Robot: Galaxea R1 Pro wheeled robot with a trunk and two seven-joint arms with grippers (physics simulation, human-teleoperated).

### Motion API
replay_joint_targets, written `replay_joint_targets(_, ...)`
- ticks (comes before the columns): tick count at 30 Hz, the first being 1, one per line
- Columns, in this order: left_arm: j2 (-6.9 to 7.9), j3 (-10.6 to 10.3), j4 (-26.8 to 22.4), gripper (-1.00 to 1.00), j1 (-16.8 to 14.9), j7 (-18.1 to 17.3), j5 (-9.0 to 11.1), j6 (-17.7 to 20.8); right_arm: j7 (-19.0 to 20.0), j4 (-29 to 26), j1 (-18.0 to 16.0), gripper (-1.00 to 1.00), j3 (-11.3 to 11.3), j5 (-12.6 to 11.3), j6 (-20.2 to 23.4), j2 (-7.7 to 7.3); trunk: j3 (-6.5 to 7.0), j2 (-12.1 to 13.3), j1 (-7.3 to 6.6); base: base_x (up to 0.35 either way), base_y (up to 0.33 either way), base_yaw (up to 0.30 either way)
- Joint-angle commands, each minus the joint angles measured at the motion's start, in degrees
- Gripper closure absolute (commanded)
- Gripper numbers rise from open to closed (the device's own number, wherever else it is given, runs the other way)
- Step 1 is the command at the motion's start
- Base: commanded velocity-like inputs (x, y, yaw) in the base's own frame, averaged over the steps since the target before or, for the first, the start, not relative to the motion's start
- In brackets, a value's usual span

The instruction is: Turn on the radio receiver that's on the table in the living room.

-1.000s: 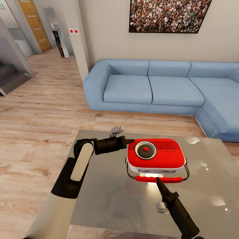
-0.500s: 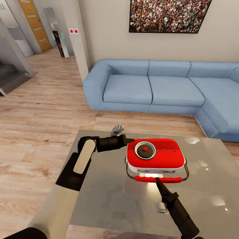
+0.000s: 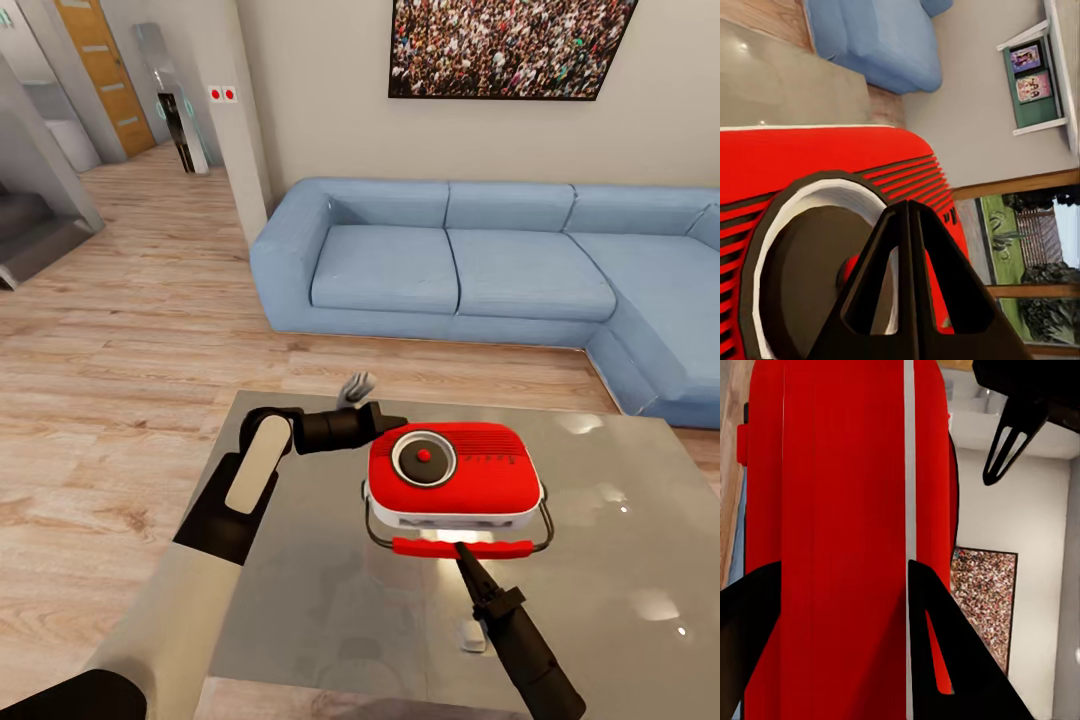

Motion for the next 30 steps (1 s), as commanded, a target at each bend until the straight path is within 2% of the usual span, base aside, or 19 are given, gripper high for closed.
replay_joint_targets(1,0.00,-0.02,0.16,1.00,0.00,0.01,0.15,0.00,0.00,-0.04,-0.01,1.00,0.03,0.12,0.17,0.03,0.00,0.00,0.00,0.000,0.000,0.000)
replay_joint_targets(9,0.00,-0.13,1.31,1.00,-0.01,0.02,0.81,-0.08,0.02,-0.04,-0.02,1.00,1.57,0.67,1.60,0.91,0.00,0.00,0.00,0.000,0.000,0.000)
replay_joint_targets(17,0.00,-0.44,2.34,1.00,-0.01,0.02,1.57,-0.09,0.07,-0.04,-0.03,1.00,1.77,1.53,1.75,1.17,0.00,0.00,0.00,0.000,0.000,0.000)
replay_joint_targets(21,0.00,-1.81,4.30,1.00,-0.01,-0.02,1.71,-0.38,0.07,-0.04,-0.04,1.00,1.82,1.63,1.76,1.27,0.00,0.00,0.00,0.000,0.000,0.000)
replay_joint_targets(24,0.00,-3.04,5.57,1.00,0.00,0.01,1.91,-2.38,0.07,-0.04,-0.02,1.00,1.83,1.65,1.76,1.28,0.00,0.00,0.00,0.000,0.000,0.000)
replay_joint_targets(30,0.00,-5.62,8.21,1.00,0.00,0.02,4.50,-4.29,0.07,-0.04,-0.03,1.00,1.82,1.65,1.75,1.29,0.00,0.00,0.00,0.000,0.000,0.000)
